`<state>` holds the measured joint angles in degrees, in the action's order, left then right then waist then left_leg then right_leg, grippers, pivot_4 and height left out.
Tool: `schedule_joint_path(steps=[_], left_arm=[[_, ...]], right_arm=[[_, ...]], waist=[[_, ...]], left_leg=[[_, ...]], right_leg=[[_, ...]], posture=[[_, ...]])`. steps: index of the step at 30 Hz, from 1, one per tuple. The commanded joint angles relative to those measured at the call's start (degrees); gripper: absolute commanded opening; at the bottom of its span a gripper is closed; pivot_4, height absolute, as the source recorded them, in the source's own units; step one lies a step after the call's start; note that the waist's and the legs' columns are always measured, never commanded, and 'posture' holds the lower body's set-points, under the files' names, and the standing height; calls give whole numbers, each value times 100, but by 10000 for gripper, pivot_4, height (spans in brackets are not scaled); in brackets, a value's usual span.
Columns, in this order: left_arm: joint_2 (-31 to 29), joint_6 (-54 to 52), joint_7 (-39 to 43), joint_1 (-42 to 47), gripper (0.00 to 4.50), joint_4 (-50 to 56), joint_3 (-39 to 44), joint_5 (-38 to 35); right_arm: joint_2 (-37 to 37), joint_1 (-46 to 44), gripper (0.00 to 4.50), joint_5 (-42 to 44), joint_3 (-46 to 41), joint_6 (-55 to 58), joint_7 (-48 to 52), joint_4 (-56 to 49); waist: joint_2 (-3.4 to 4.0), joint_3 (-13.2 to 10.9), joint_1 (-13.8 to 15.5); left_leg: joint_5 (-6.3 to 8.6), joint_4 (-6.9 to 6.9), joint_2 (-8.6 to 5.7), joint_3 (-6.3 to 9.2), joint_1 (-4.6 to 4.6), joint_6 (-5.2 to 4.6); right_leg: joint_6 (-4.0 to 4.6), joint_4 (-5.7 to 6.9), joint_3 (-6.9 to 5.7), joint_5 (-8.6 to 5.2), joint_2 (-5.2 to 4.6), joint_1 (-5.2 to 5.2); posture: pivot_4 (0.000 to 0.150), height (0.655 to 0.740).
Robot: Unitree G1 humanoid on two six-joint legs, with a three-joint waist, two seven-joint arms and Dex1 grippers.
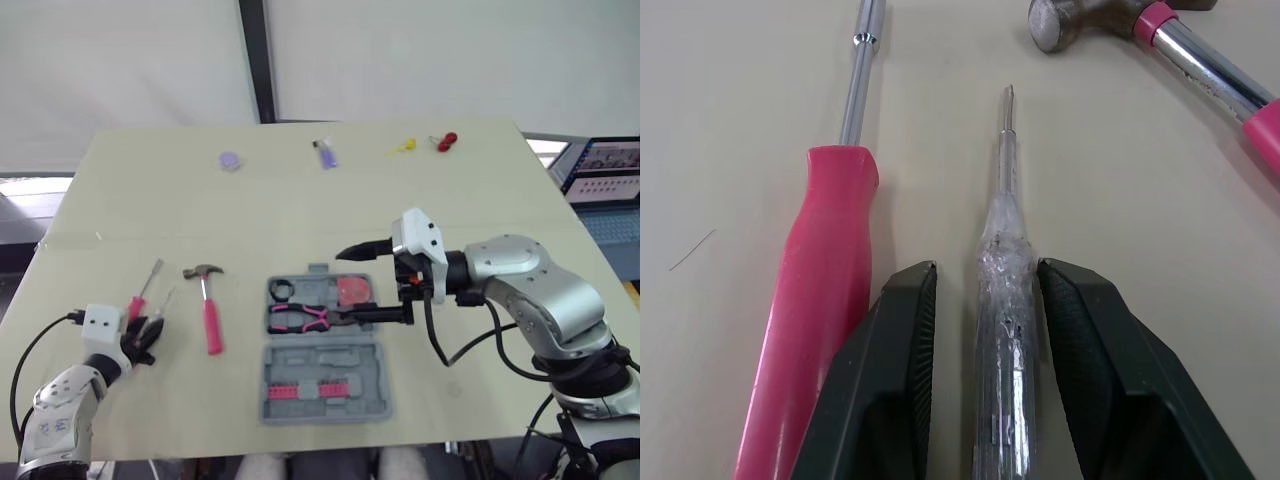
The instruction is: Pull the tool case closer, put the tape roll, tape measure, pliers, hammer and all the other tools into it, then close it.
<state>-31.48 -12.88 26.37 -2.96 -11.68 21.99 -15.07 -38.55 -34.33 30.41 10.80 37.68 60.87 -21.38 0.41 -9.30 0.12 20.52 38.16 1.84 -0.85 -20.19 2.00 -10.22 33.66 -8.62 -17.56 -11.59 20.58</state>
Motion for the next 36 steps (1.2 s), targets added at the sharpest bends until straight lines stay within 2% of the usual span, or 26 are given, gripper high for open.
schedule_joint_path(steps=[1, 3, 9, 14, 18, 24, 27, 31, 36], left_arm=[[92, 0, 41, -37, 9524, -94, -165, 70], [102, 26, 32, -11, 695, -132, -176, 75], [155, 168, 5, -8, 803, -142, -244, 139], [218, 167, 8, -21, 803, 325, -98, -34], [-10, -185, 122, -78, 803, 1166, 148, -326], [-785, -1119, 602, 223, 803, 2321, 336, -907], [-1216, -1554, 1027, 680, 803, 2605, 83, -1191], [-1743, -2000, 1856, 1440, 803, 2772, -755, -1364], [-2327, -2391, 3140, 2346, 803, 2944, -2241, -1212]], right_arm=[[54, -98, 45000, 81, -141, -29, -43, -111], [60, -114, 45000, 84, -144, -27, -44, -102], [43, -122, 45000, 36, -142, -93, -15, -29], [40, -192, 45000, 36, -196, -184, 33, 82], [24, -282, 45000, 95, -286, -256, 93, 197], [-174, -275, 45000, 144, -534, -423, 360, 437], [-396, -179, 45000, 241, -732, -386, 507, 400], [-762, 127, 45000, 211, -935, -377, 597, 276], [-1167, 754, 45000, 153, -1177, -443, 601, -10]], waist=[[0, 0, 0], [1, 0, -1], [1, 0, 6], [1, 0, 12], [-13, -8, -18], [-19, -15, -17], [-23, -18, 9], [-23, -20, 11], [-22, -24, -30]], left_leg=[[0, 0, 0, 0, 0, 0], [0, 0, 0, 0, 0, 0], [0, 1, 0, 0, 0, 0], [0, 1, -1, 0, 0, 0], [0, 2, 0, 3, -2, 0], [0, -1, 0, 4, -4, 0], [0, 2, 0, 5, -7, 0], [0, 0, -1, 6, -7, 0], [0, -8, 0, -2, -7, 0]], right_leg=[[0, 0, 0, 0, 0, 0], [0, 0, 0, 0, 0, 0], [0, 1, 0, 0, 0, 0], [0, 1, 0, 0, -1, -1], [0, 1, -1, 0, 1, 1], [0, -1, -1, 0, 0, 2], [0, -4, -1, 0, 0, 0], [0, -3, -2, 0, 0, 1], [0, -4, -1, 0, 2, 6]], posture=[[1500, 7400], [1500, 7400], [1500, 7400], [1500, 7400], [1500, 7400], [1500, 7400], [1500, 7400], [1500, 7400], [1500, 7400]])
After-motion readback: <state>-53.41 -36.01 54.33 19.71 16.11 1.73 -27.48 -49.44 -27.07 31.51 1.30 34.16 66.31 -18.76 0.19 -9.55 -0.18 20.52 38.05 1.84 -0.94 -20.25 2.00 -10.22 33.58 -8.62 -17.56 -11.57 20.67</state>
